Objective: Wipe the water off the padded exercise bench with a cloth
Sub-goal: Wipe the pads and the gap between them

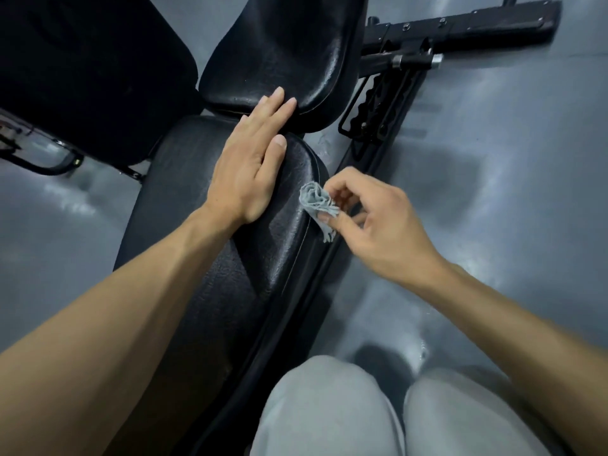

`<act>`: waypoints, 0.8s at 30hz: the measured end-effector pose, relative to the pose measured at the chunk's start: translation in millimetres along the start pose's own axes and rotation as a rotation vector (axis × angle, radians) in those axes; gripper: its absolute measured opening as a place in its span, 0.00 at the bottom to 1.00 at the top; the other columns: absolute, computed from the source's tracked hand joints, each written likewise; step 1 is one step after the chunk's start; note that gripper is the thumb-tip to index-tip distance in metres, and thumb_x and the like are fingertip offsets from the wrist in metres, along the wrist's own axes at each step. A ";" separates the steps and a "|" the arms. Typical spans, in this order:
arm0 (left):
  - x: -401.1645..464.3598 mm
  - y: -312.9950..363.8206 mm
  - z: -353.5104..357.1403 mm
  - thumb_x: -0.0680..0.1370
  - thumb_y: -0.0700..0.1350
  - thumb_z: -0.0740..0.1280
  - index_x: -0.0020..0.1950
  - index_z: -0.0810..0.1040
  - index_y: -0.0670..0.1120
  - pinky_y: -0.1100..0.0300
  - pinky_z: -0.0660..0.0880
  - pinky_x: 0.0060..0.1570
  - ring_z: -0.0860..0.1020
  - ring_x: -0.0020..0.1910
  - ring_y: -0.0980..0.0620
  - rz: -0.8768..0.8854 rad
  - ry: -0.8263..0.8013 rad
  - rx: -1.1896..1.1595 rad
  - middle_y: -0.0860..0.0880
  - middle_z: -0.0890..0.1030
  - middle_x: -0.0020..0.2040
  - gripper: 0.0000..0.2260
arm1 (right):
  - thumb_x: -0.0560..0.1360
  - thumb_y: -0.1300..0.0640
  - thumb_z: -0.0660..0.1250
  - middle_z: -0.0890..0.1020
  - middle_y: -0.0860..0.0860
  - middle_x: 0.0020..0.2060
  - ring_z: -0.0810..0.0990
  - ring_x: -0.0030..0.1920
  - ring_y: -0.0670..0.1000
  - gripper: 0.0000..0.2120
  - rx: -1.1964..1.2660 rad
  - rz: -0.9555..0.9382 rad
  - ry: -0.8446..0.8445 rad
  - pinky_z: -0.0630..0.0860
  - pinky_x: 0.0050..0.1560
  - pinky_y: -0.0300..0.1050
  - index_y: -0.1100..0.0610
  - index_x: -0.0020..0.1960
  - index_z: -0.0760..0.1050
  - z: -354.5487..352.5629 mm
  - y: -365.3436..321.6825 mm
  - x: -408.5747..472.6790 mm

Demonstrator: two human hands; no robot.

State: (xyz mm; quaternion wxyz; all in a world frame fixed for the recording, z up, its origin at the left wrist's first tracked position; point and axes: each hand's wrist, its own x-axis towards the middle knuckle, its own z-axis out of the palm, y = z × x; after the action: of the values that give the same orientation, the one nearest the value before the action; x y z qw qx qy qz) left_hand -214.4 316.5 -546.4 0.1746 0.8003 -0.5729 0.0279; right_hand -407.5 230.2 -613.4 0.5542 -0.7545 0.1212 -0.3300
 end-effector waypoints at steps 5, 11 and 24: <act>-1.1 3.6 -1.3 0.88 0.46 0.52 0.82 0.63 0.50 0.48 0.51 0.81 0.54 0.82 0.55 -0.008 0.001 0.021 0.51 0.59 0.83 0.21 | 0.77 0.64 0.70 0.77 0.47 0.42 0.79 0.39 0.54 0.07 0.076 0.019 0.010 0.77 0.39 0.54 0.55 0.52 0.75 27.4 3.4 -31.0; -1.4 5.9 -1.0 0.88 0.44 0.52 0.82 0.63 0.48 0.46 0.52 0.81 0.55 0.82 0.53 -0.010 0.001 0.028 0.50 0.60 0.83 0.21 | 0.78 0.62 0.71 0.80 0.46 0.43 0.80 0.41 0.52 0.06 0.022 -0.019 0.019 0.78 0.41 0.56 0.54 0.52 0.77 12.1 14.0 -15.2; 0.9 3.0 1.5 0.88 0.44 0.52 0.82 0.62 0.48 0.46 0.51 0.81 0.53 0.83 0.52 -0.019 -0.014 0.064 0.50 0.58 0.83 0.21 | 0.77 0.63 0.73 0.82 0.45 0.45 0.81 0.45 0.46 0.08 0.071 -0.105 0.074 0.77 0.48 0.39 0.57 0.54 0.78 19.7 27.2 -21.8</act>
State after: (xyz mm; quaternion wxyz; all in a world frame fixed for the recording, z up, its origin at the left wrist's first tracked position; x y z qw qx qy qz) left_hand -217.1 314.4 -546.9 0.1452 0.8111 -0.5652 0.0388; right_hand -406.5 247.3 -649.5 0.5579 -0.7269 0.0901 -0.3901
